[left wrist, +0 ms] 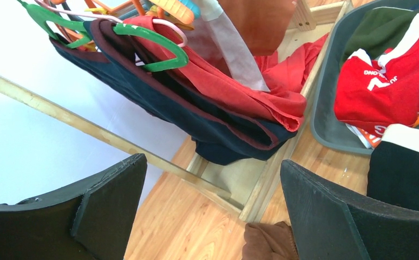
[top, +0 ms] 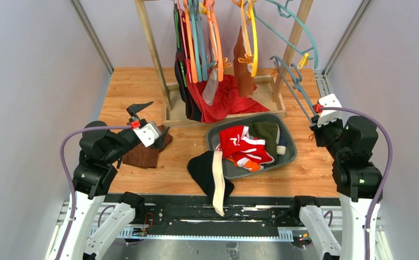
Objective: Remove the underwear clipped to the hanger
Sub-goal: Place the hanger at the clothesline.
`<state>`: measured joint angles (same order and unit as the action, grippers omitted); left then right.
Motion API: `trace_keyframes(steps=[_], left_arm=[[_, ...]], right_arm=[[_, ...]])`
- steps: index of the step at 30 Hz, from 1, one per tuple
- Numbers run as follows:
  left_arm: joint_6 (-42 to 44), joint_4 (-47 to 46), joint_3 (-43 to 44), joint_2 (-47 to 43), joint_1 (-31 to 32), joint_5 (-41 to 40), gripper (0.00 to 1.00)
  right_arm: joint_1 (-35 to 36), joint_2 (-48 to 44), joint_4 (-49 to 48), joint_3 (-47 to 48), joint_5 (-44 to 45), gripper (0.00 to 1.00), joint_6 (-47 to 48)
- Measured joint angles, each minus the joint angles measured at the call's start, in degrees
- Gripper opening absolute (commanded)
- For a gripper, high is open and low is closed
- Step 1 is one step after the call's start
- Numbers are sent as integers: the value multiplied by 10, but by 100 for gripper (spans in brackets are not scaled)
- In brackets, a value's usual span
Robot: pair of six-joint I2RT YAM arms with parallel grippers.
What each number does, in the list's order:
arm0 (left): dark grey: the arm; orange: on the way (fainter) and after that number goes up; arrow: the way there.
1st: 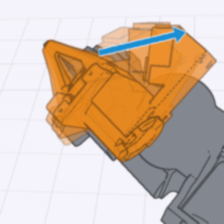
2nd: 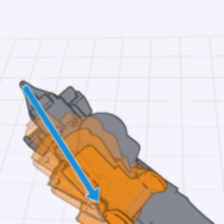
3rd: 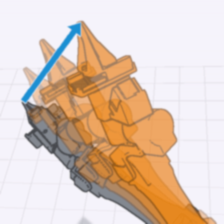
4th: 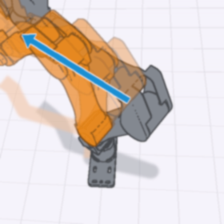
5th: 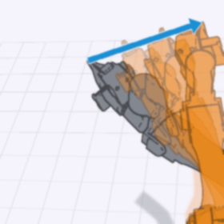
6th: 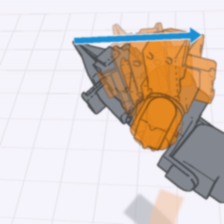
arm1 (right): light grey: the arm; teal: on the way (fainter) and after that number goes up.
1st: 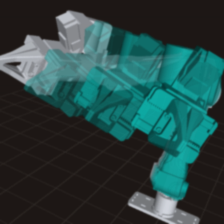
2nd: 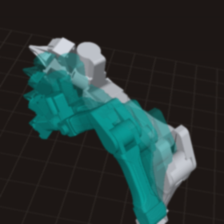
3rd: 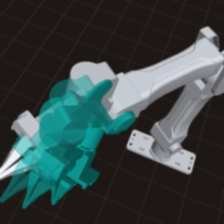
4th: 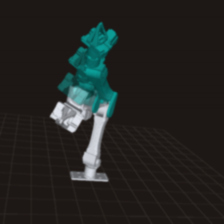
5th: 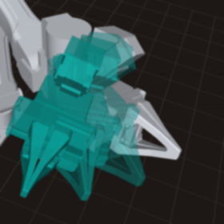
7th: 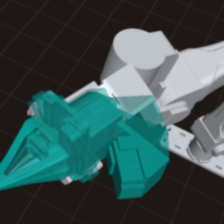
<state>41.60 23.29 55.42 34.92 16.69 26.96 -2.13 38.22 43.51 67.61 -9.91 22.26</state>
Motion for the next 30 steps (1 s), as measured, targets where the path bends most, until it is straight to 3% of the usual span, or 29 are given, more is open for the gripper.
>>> trace_keyframes(steps=[14,30], left_arm=[[2,1,0,0,0,8,98],[2,8,0,0,0,12,98]], right_arm=[[0,110,-8,112,-70,1,-38],[5,271,-50,301,-106,1,-165]])
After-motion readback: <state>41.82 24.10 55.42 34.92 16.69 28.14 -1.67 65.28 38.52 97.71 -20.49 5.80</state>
